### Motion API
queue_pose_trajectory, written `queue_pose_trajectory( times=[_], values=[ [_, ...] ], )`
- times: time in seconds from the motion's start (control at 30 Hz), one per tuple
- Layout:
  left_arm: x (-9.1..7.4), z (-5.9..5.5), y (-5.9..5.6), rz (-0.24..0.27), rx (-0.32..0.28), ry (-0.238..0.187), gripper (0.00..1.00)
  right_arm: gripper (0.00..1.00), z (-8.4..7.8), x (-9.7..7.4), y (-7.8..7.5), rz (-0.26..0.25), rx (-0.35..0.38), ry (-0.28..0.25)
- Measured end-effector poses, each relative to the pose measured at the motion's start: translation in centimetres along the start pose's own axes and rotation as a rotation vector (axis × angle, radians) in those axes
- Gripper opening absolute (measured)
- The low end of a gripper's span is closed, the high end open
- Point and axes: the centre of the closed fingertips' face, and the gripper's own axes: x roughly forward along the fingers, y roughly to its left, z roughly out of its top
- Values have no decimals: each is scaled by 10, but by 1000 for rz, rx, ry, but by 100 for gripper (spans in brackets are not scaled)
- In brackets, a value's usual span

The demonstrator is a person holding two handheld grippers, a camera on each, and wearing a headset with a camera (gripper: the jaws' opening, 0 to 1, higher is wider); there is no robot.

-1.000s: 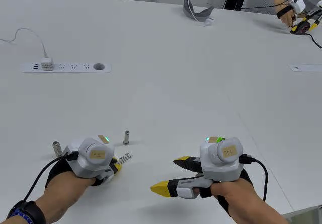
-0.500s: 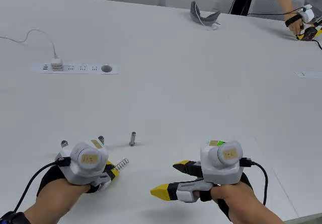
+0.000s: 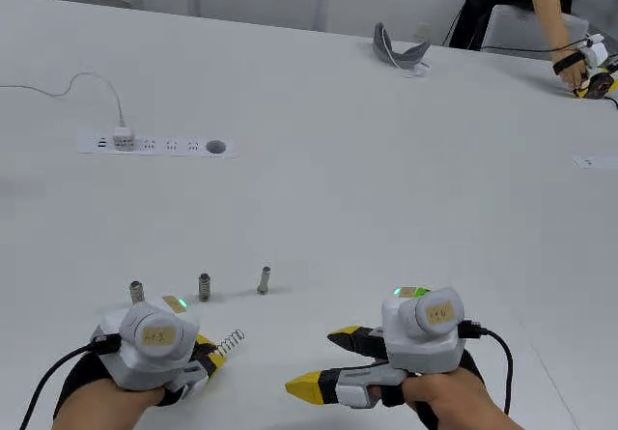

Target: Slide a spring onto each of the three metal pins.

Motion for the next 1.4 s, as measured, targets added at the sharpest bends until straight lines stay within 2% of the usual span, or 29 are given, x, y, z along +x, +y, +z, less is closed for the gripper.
queue_pose_trajectory(
  times=[0.4, 0.6, 0.83, 1.07, 1.4],
  values=[
    [-21, 0, -7, -4, 1, -25, 10, 61, 5, 3, 10, 23, 3, -11],
    [-35, 3, -13, -5, 3, -41, 10, 60, 5, 6, 19, 57, -8, -4],
    [-48, 6, -18, -11, 16, -61, 10, 57, 16, 14, 33, 106, -8, -18],
    [-54, 3, -21, -16, 24, -66, 10, 55, 21, 22, 47, 155, -12, -12],
    [-65, 3, -35, -39, 53, -68, 10, 52, 23, 35, 65, 212, -9, -4]
  ],
)
